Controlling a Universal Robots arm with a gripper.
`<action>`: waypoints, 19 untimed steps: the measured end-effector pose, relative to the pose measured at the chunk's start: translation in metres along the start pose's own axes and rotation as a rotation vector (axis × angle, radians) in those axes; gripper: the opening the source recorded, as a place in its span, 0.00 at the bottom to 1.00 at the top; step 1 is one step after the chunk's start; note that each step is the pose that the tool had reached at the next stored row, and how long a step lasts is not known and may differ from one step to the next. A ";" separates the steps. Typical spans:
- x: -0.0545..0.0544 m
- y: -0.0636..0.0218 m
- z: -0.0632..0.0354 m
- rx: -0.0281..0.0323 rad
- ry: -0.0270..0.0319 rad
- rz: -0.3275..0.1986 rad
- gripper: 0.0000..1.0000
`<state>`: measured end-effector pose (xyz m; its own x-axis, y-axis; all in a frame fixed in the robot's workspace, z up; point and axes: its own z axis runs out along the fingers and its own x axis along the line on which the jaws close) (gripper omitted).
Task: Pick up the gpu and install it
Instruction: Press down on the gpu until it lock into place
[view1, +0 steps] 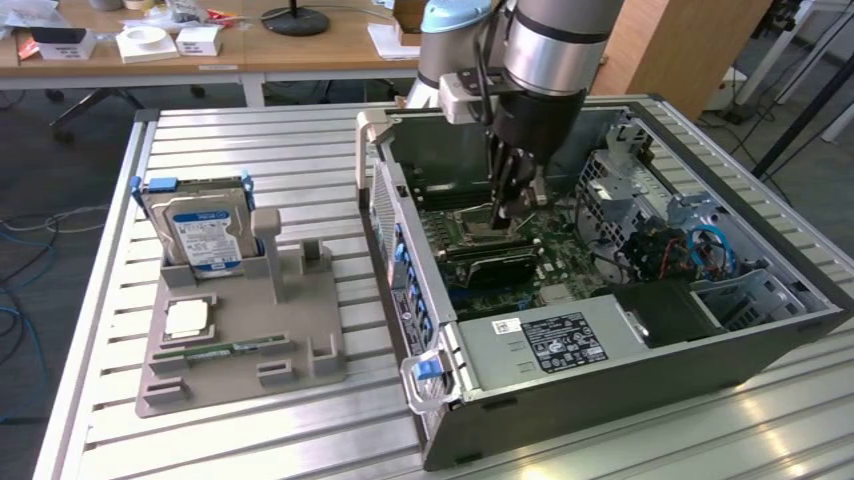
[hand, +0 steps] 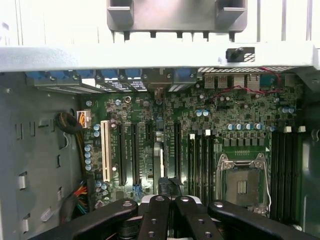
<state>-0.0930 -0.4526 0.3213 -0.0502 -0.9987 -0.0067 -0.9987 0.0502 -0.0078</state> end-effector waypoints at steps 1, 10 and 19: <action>0.000 0.0000 -0.0019 0.0000 0.0001 0.003 0.10; 0.000 -0.0001 -0.0176 0.0001 0.0003 0.024 0.10; 0.000 -0.0002 -0.0207 0.0002 0.0003 0.028 0.10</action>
